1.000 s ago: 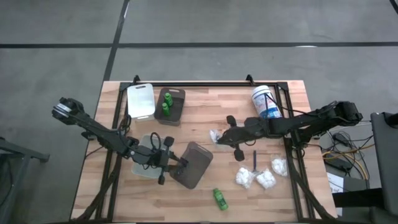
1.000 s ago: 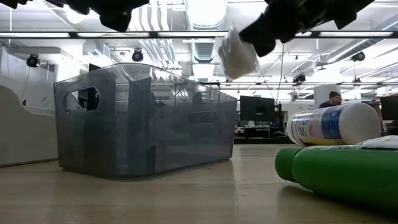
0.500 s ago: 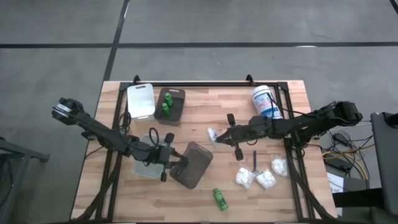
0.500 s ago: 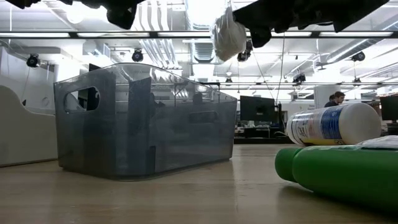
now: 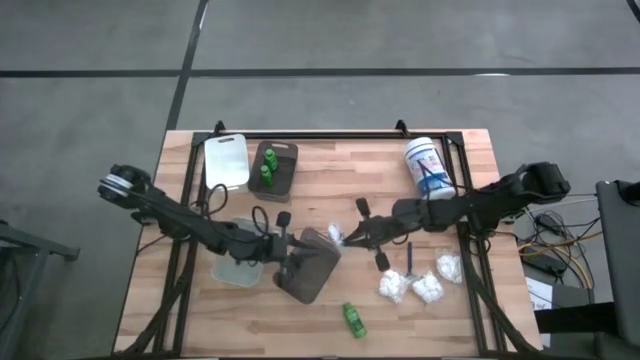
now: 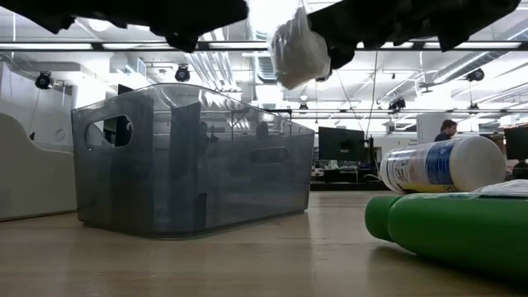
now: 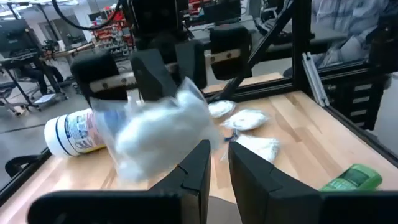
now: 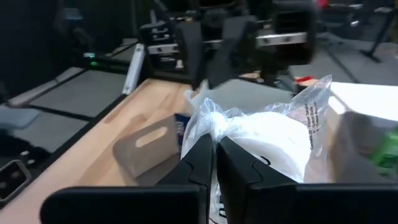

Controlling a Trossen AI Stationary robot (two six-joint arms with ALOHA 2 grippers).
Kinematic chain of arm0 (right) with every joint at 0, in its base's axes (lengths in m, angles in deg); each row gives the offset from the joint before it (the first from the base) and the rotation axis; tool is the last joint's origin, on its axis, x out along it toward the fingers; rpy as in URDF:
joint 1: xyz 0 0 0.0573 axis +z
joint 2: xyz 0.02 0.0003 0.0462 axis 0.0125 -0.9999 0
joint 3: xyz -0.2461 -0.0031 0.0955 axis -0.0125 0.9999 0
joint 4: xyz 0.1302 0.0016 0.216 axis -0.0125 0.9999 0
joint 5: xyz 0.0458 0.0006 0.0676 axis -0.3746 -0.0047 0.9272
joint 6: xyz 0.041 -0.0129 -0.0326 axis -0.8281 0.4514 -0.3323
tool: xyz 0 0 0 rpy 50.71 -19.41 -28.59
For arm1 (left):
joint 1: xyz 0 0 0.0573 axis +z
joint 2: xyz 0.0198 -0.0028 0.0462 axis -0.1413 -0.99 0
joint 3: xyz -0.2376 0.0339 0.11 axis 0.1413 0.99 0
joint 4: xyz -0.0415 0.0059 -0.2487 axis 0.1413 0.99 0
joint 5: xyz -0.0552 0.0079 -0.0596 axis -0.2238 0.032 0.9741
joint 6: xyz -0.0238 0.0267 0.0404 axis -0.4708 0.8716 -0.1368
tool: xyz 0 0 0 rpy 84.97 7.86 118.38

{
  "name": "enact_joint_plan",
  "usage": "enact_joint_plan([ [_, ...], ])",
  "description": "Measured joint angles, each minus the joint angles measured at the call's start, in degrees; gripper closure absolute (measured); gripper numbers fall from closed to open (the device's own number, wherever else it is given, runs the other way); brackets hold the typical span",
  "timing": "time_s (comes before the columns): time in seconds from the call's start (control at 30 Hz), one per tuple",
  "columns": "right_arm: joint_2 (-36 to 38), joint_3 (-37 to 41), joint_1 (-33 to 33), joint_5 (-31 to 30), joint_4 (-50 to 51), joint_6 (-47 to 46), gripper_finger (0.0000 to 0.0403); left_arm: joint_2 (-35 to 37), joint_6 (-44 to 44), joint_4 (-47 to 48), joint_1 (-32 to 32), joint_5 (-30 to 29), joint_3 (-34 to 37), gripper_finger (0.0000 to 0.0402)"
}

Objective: Pick & Place Travel size toiletries
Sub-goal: Put the cotton pack into the white bin

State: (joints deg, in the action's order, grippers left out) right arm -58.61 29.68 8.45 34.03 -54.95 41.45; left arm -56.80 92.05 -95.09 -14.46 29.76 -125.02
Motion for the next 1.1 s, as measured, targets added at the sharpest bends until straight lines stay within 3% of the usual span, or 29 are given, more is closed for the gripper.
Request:
enact_joint_plan([
  [0.37, -7.8, -4.1, 0.5, 4.1, -0.4, -1.1, 0.0391, -4.4, 1.5, 1.5, 0.4, 0.7, -3.2, 0.0339],
  [0.7, -7.5, -4.2, 0.6, 5.6, 0.0, -1.2, 0.0393, 0.4, -1.3, 8.8, 0.3, 2.9, -2.8, 0.0335],
  [0.97, -7.3, -4.2, 0.9, 5.6, 0.2, -1.1, 0.0393, 1.2, 1.5, 10.9, 0.9, 2.2, -2.9, 0.0252],
  [1.1, -7.3, -4.2, 0.9, 5.6, 0.2, -1.2, 0.0390, 1.2, 1.5, 11.6, 1.4, -3.3, -2.9, 0.0199],
])
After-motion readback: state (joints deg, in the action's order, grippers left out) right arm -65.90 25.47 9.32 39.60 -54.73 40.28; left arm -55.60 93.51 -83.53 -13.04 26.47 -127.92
